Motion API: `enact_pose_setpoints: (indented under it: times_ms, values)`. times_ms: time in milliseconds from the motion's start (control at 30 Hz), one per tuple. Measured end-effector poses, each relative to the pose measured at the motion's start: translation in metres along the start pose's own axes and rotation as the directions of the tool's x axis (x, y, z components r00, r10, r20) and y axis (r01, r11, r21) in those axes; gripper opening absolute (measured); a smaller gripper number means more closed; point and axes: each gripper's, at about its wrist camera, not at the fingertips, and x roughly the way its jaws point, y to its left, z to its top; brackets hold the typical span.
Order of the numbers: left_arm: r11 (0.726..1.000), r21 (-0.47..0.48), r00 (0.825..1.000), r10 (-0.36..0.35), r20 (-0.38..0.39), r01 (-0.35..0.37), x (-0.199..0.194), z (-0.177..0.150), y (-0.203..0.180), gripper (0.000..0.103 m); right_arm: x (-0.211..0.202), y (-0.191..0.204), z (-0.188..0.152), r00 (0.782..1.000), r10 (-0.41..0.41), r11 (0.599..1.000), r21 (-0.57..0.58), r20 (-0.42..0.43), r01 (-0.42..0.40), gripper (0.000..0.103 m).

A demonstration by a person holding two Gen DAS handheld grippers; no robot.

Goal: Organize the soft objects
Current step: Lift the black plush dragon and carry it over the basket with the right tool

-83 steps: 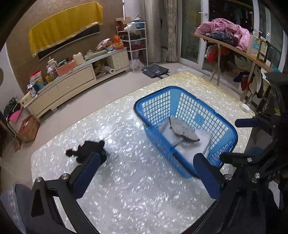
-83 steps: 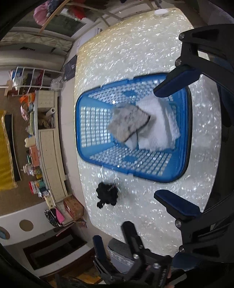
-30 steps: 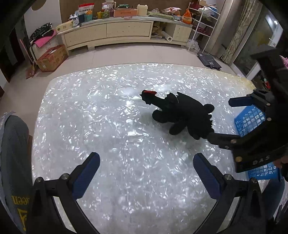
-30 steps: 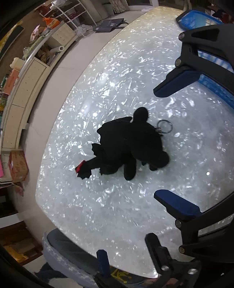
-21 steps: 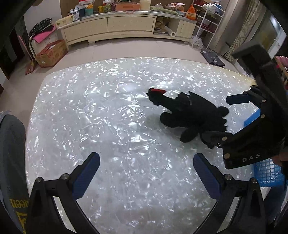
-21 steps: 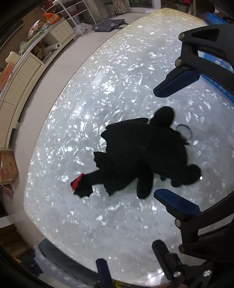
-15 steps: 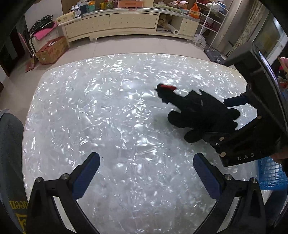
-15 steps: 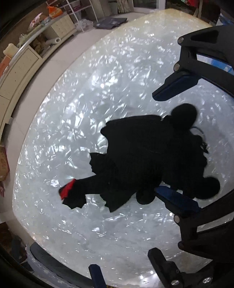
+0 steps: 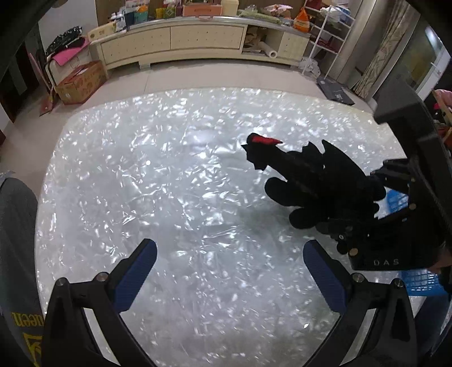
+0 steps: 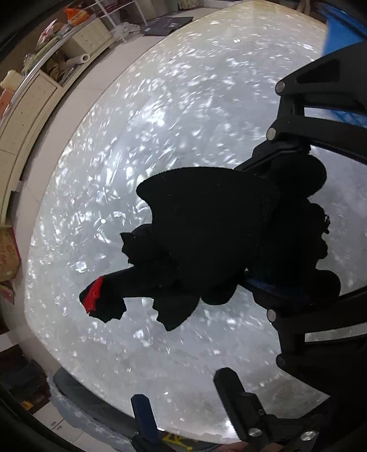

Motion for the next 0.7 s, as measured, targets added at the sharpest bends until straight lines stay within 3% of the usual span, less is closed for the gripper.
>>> enact_pose_setpoints:
  times_ms: [700]
  values:
    - [0.995,0.096,0.992,-0.034,0.125,0.022,-0.110,-0.048,-0.086,0.103,-0.145,-0.002,-0.141,0.985,-0.035,0.993,0.118,0.167,0.016,0.065]
